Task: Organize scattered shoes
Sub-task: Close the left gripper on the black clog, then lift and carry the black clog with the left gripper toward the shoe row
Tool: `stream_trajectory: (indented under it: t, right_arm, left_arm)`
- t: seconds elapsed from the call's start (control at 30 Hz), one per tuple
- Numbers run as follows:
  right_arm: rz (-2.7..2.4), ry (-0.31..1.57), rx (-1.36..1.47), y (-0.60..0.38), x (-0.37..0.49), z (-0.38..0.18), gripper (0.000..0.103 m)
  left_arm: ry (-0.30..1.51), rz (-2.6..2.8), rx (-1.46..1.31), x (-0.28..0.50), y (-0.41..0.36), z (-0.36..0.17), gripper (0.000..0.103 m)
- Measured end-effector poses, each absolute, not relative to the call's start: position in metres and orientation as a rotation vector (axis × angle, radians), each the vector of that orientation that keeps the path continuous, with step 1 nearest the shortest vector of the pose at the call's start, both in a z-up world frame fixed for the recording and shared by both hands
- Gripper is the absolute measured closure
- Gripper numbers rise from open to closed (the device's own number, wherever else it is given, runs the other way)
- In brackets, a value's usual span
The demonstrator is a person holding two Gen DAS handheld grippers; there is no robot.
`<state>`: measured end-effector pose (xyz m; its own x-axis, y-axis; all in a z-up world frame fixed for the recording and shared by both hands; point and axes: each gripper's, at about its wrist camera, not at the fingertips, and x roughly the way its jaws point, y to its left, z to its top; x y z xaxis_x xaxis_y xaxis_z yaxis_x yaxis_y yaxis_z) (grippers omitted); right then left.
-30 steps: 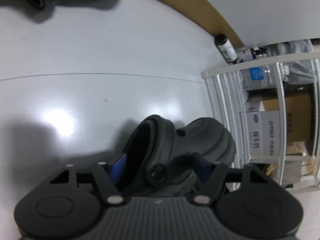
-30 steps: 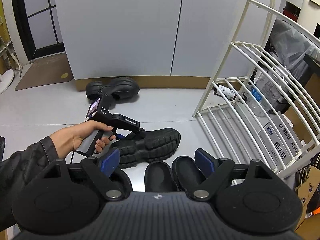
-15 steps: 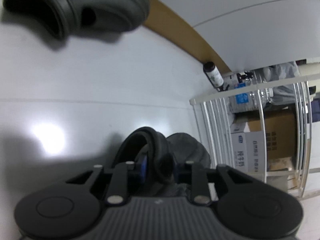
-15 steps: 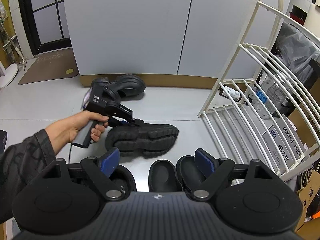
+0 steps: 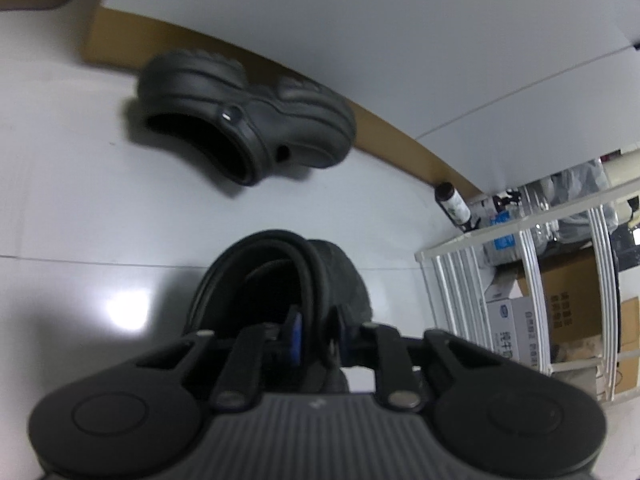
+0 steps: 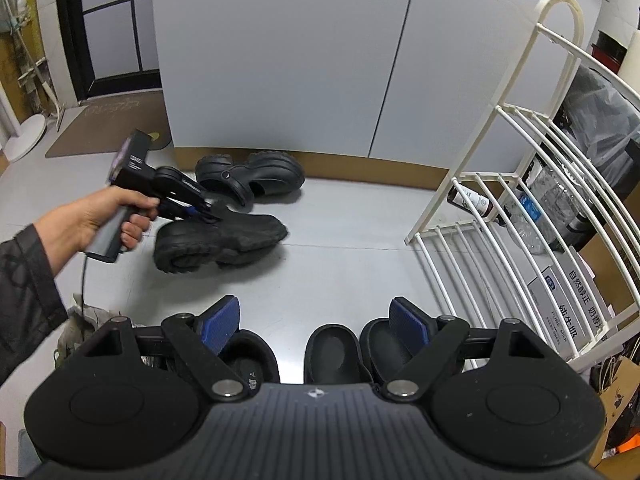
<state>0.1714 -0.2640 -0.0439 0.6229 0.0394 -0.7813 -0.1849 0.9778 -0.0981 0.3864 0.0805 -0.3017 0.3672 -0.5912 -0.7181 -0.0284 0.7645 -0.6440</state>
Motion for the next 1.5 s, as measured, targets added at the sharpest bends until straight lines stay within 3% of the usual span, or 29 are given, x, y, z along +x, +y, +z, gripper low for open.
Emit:
stream_trajectory:
  t: [0.33, 0.47, 0.57, 0.73, 0.8, 0.97, 1.1, 1.5]
  right_arm:
    - [0.134, 0.9, -0.205, -0.244, 0.171, -0.046, 0.017]
    - [0.152, 0.912, -0.23, -0.232, 0.171, -0.05, 0.017]
    - [0.155, 0.923, -0.245, -0.227, 0.172, -0.053, 0.017]
    - [0.163, 0.928, -0.26, -0.223, 0.172, -0.056, 0.017]
    - [0.167, 0.929, -0.263, -0.223, 0.172, -0.057, 0.017]
    - [0.194, 0.924, -0.248, -0.222, 0.175, -0.056, 0.017]
    - [0.238, 0.892, -0.232, -0.226, 0.18, -0.059, 0.017]
    - [0.675, 0.819, -0.476, -0.222, 0.194, -0.088, 0.017]
  left_arm:
    - [1.077, -0.311, -0.642, 0.354, 0.121, -0.303, 0.089]
    - [1.101, -0.336, -0.665, 0.343, 0.118, -0.315, 0.087]
    - [1.139, -0.324, -0.656, 0.339, 0.115, -0.314, 0.079]
    - [1.115, -0.323, -0.671, 0.325, 0.121, -0.313, 0.078]
    - [1.093, -0.326, -0.674, 0.319, 0.125, -0.305, 0.071]
    - [1.061, -0.319, -0.65, 0.307, 0.13, -0.285, 0.065]
    - [1.024, -0.3, -0.6, 0.292, 0.131, -0.264, 0.043]
    - [1.023, -0.308, -0.55, 0.251, 0.13, -0.273, 0.039]
